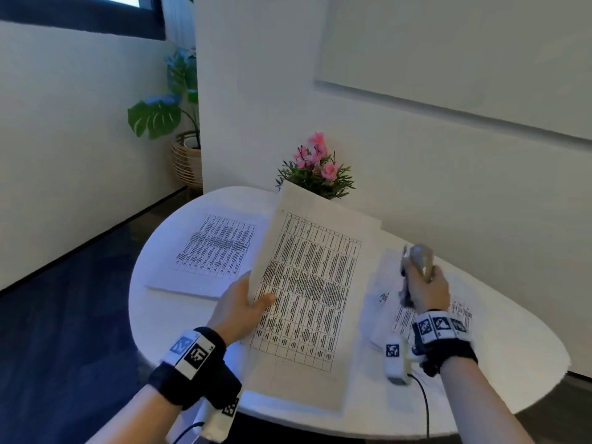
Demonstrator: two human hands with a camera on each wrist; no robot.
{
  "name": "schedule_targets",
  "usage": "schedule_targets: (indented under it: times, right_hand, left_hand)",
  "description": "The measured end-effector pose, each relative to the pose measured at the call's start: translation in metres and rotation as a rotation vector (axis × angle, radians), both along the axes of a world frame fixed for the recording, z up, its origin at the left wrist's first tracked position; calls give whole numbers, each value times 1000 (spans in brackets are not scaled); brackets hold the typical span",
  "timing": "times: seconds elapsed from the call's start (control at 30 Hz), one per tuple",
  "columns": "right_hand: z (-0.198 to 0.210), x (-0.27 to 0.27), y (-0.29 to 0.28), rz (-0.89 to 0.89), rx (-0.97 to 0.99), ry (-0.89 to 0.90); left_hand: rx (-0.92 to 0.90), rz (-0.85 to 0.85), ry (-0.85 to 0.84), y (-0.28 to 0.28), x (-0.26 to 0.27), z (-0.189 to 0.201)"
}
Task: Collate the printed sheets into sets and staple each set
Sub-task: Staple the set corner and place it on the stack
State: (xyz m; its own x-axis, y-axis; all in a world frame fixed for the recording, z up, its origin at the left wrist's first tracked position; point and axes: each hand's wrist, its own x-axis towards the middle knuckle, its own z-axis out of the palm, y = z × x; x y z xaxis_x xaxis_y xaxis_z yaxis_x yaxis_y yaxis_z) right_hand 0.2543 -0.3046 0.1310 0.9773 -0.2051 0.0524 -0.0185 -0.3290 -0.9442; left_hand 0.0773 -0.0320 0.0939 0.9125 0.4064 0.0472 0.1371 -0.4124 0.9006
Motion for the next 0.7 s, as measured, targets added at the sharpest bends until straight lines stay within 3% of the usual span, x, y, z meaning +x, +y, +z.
schedule_targets:
  times: [0.07,0.13,0.27,0.4,0.53,0.7]
  right_hand:
    - [32,-11,-1,-102,249,-169]
    - [70,-25,3,-65,518,-304]
    - [135,-51,28,23,759,-414]
    - [158,-69,53,176,695,-531]
    - [153,-78,68,279,541,-545]
    - [147,-81,74,360,536,-554]
  left_hand:
    - [32,-20,23,-4,-2,4]
    - [89,-42,64,-10,-4,10]
    - [192,-110,16,-30,-9,24]
    - [316,-162,4,-45,-16,30]
    - [345,-179,-8,-55,-21,34]
    - [416,-170,5,-58,-22,35]
